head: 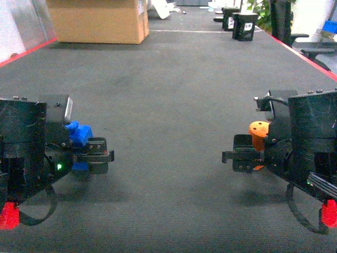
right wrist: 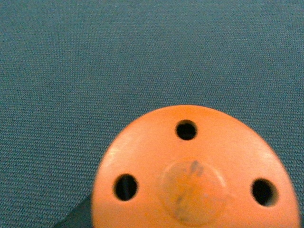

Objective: Sort blue parts and orange caps into right shelf containers

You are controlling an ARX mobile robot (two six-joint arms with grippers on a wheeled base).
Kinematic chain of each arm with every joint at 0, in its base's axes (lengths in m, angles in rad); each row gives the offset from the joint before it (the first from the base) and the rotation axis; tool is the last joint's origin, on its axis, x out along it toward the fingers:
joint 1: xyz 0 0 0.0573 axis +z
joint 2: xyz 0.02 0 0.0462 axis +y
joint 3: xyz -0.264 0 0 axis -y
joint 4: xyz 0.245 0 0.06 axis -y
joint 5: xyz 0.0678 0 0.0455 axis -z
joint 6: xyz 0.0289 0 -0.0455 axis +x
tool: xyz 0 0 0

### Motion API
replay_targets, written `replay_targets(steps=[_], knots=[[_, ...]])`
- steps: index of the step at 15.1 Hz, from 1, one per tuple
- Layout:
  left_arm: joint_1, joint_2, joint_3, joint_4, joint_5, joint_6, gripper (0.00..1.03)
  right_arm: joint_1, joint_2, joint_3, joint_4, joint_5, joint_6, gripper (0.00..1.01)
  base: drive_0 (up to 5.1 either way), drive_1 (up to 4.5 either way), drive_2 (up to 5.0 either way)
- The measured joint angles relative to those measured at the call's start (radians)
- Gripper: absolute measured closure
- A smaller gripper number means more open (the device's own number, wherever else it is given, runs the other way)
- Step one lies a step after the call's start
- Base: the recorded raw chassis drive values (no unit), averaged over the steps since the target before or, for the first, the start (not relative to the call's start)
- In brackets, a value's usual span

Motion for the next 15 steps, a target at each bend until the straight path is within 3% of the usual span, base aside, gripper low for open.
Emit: replay_targets(steps=[2, 3, 4, 8, 12, 14, 15], knots=[[0.000, 0.000, 0.000, 0.016, 0.000, -0.001, 0.46, 0.000, 0.000, 0.000, 0.003, 0.000, -0.001, 0.53, 0.0, 0.00, 0.0], [0.000, 0.000, -0.001, 0.024, 0.000, -0.002, 0.57, 0.000, 0.000, 0.000, 0.014, 0.000, -0.001, 0.54, 0.0, 0.00, 0.0], [0.002, 0.000, -0.006, 0.044, 0.000, -0.003, 0.60, 0.000, -0.002, -0.005, 0.027, 0.000, -0.003, 0.54, 0.0, 0.00, 0.0], [0.008, -0.111, -0.090, 0.137, -0.015, -0.012, 0.60, -0.002, -0.128, -0.096, 0.126, 0.012, -0.019, 0.54, 0.0, 0.00, 0.0], [0.026, -0.478, -0.311, 0.273, -0.109, 0.038, 0.60, -0.035, -0.465, -0.336, 0.218, 0.038, -0.072, 0.54, 0.0, 0.00, 0.0], [0.030, -0.769, -0.483, 0.231, -0.203, 0.086, 0.60, -0.057, -0.730, -0.507, 0.171, 0.065, -0.079, 0.55, 0.0, 0.00, 0.0], [0.022, -0.947, -0.549, 0.147, -0.238, 0.111, 0.60, -0.068, -0.883, -0.571, 0.106, 0.076, -0.079, 0.55, 0.0, 0.00, 0.0]])
